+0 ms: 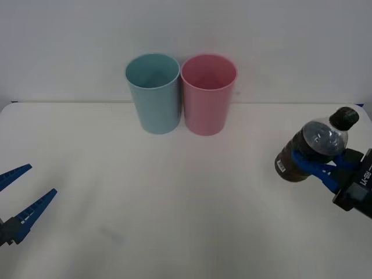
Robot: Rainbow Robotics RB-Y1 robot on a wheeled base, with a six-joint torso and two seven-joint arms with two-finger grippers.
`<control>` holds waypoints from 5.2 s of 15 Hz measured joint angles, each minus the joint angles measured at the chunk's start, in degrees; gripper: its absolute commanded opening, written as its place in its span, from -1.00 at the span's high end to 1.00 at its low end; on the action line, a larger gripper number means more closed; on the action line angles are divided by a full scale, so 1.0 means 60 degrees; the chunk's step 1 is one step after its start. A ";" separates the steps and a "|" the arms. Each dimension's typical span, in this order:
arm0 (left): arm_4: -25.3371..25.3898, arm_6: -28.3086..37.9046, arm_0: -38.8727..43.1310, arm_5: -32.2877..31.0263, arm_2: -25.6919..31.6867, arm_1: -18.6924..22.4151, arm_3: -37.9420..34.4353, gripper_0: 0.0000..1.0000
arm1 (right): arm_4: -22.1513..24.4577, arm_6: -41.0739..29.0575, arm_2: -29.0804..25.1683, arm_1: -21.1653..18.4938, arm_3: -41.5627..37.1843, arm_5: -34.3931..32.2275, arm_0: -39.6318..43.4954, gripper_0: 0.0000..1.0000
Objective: Grasp the object on the table and drop it into the matching bin: aluminum can to the light blue bin, PET bottle to the pink bin.
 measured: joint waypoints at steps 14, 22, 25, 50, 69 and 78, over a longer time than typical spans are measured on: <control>0.0000 0.0000 0.0000 0.0000 0.0000 0.0000 0.0000 -1.00 | 0.1793 -0.3671 0.2453 -0.1675 0.4297 0.0985 -0.7580 1.00; 0.0000 0.0000 0.0000 0.0000 0.0000 0.0000 0.0000 -1.00 | 0.2055 -0.2972 0.4519 -0.0686 0.9646 0.1000 -1.1851 1.00; 0.0000 0.0000 0.0000 0.0000 0.0000 0.0000 0.0000 -1.00 | 0.2096 -0.2661 0.5101 -0.0255 1.0859 0.1240 -1.2729 1.00; 0.0000 0.0000 0.0000 0.0000 0.0000 0.0000 0.0000 -1.00 | 0.1522 -0.1146 0.5357 -0.0201 1.0026 0.2155 -1.2075 -1.00; 0.0000 0.0000 0.0000 0.0000 0.0000 0.0000 0.0000 -1.00 | 0.1603 0.0454 0.0334 -0.0873 0.3500 -0.1526 -0.4398 -1.00; 0.0000 0.0000 0.0000 0.0000 0.0000 0.0000 0.0000 -1.00 | 0.1625 0.1698 -0.1774 0.0154 0.3501 -0.3498 -0.1730 -1.00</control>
